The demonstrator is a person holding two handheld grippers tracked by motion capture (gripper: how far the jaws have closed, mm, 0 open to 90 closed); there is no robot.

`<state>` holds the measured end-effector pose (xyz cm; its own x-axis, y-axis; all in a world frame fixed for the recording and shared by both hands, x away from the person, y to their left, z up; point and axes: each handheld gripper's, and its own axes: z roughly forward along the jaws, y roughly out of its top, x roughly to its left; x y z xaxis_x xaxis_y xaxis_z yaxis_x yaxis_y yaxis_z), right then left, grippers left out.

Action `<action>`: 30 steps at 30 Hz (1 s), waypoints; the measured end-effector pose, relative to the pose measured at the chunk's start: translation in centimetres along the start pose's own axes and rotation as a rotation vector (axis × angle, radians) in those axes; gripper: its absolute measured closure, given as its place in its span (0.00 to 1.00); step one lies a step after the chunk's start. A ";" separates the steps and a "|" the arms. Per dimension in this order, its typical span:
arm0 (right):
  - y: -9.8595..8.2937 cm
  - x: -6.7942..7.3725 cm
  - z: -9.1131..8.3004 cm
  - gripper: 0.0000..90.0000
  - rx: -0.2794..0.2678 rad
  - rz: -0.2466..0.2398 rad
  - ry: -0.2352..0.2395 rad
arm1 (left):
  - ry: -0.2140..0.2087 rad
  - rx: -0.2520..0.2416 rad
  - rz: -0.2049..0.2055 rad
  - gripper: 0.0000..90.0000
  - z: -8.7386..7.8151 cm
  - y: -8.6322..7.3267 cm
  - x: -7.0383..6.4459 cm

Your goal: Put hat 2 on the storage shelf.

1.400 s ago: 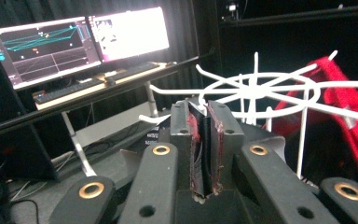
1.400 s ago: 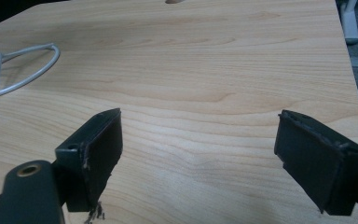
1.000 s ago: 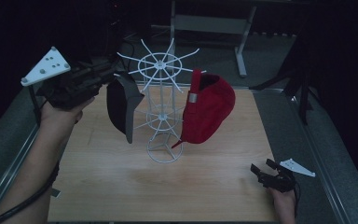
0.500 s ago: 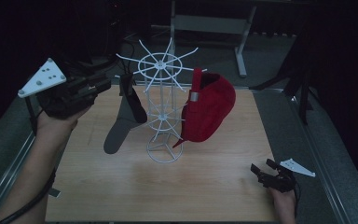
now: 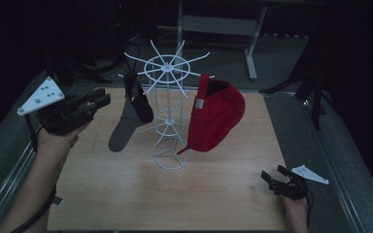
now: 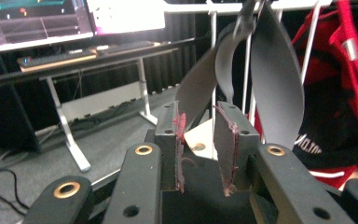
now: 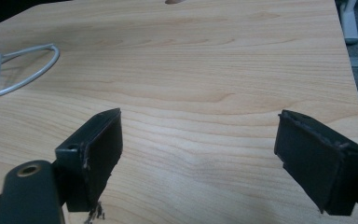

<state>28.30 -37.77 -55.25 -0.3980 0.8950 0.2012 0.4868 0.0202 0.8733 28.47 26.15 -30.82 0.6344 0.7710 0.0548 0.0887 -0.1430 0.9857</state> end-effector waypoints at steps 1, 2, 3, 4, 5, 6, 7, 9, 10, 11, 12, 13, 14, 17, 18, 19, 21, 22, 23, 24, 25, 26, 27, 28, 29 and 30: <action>0.0 0.0 0.0 0.17 -0.003 0.001 0.000 | 0.004 0.004 -0.003 0.80 -0.1 -0.5 0.1; 0.0 0.0 0.0 0.17 -0.004 0.003 0.000 | 0.011 0.008 -0.004 0.80 -0.2 -0.8 0.2; 0.0 0.0 0.0 0.17 -0.006 0.003 -0.001 | 0.014 0.009 -0.007 0.80 -0.3 -1.1 0.2; 0.0 0.0 -0.1 0.17 -0.008 0.004 -0.001 | 0.017 0.009 -0.013 0.80 -0.4 -1.5 0.4; 0.0 0.0 -0.1 0.17 -0.009 0.003 -0.002 | 0.019 0.008 -0.022 0.80 -0.5 -2.0 0.5; 0.0 0.0 -0.1 0.17 -0.010 0.003 -0.002 | 0.022 0.010 -0.032 0.80 -0.6 -2.5 0.7; 0.0 0.0 -0.1 0.17 -0.013 0.003 0.000 | 0.027 0.007 -0.036 0.80 -0.7 -2.8 0.8; 0.0 0.0 -0.2 0.17 -0.015 0.002 -0.002 | 0.027 0.014 -0.052 0.80 -0.8 -3.8 1.0; 0.0 0.0 -0.2 0.17 -0.016 0.001 -0.002 | 0.031 0.018 -0.055 0.80 -0.9 -4.1 1.0; 0.0 0.0 -0.2 0.17 -0.017 0.001 -0.002 | 0.030 0.023 -0.057 0.80 -0.9 -4.4 1.2; 0.0 0.0 -0.2 0.17 -0.018 0.001 -0.001 | 0.035 0.027 -0.059 0.80 -1.0 -4.8 1.2; 0.0 0.0 -0.2 0.17 -0.018 0.000 -0.002 | 0.041 0.031 -0.064 0.80 -1.2 -5.2 1.3; 0.0 0.0 -0.2 0.17 -0.016 0.000 -0.002 | 0.043 0.030 -0.069 0.80 -1.2 -5.4 1.3; 0.0 0.0 -0.2 0.17 -0.016 -0.001 -0.003 | 0.052 0.032 -0.084 0.80 -1.5 -6.6 1.5; 0.0 0.0 -0.2 0.17 -0.015 0.000 -0.003 | 0.056 0.037 -0.083 0.80 -1.6 -6.8 1.6; 0.0 0.0 -0.1 0.17 -0.015 -0.001 -0.003 | 0.058 0.039 -0.088 0.80 -1.7 -7.3 1.6; 0.0 0.0 -0.1 0.17 -0.014 -0.004 -0.003 | 0.070 0.048 -0.093 0.80 -1.8 -8.3 1.7; 0.0 0.0 -0.1 0.17 -0.014 -0.004 -0.004 | 0.070 0.052 -0.098 0.80 -1.8 -8.8 1.7; 0.0 0.0 -0.2 0.17 -0.014 -0.004 -0.005 | 0.074 0.051 -0.100 0.80 -1.9 -9.2 1.7; 0.0 0.1 -0.2 0.17 -0.014 -0.004 -0.004 | 0.073 0.055 -0.107 0.80 -1.9 -9.7 1.7; 0.0 0.1 -0.2 0.17 -0.014 -0.003 -0.004 | 0.076 0.060 -0.112 0.80 -1.9 -10.1 1.8; 0.0 0.1 -0.2 0.17 -0.014 -0.003 -0.003 | 0.077 0.058 -0.121 0.80 -1.9 -10.6 1.8; 0.0 0.1 -0.2 0.17 -0.014 -0.005 -0.002 | 0.072 0.058 -0.129 0.80 -1.9 -11.0 1.8; 0.0 0.1 -0.2 0.17 -0.014 -0.003 -0.003 | 0.075 0.064 -0.132 0.80 -1.9 -11.3 1.8; 0.0 0.1 -0.2 0.17 -0.014 -0.004 -0.002 | 0.083 0.074 -0.130 0.80 -1.9 -11.7 1.8; 0.0 0.1 -0.2 0.17 -0.013 -0.004 -0.003 | 0.079 0.078 -0.138 0.80 -1.8 -12.2 1.8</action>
<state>28.16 -37.77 -55.12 -0.3981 0.8961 0.1961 0.4749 0.0184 0.8798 27.13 30.38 -42.49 0.5500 0.8327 -0.0646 0.2322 -0.0781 0.9695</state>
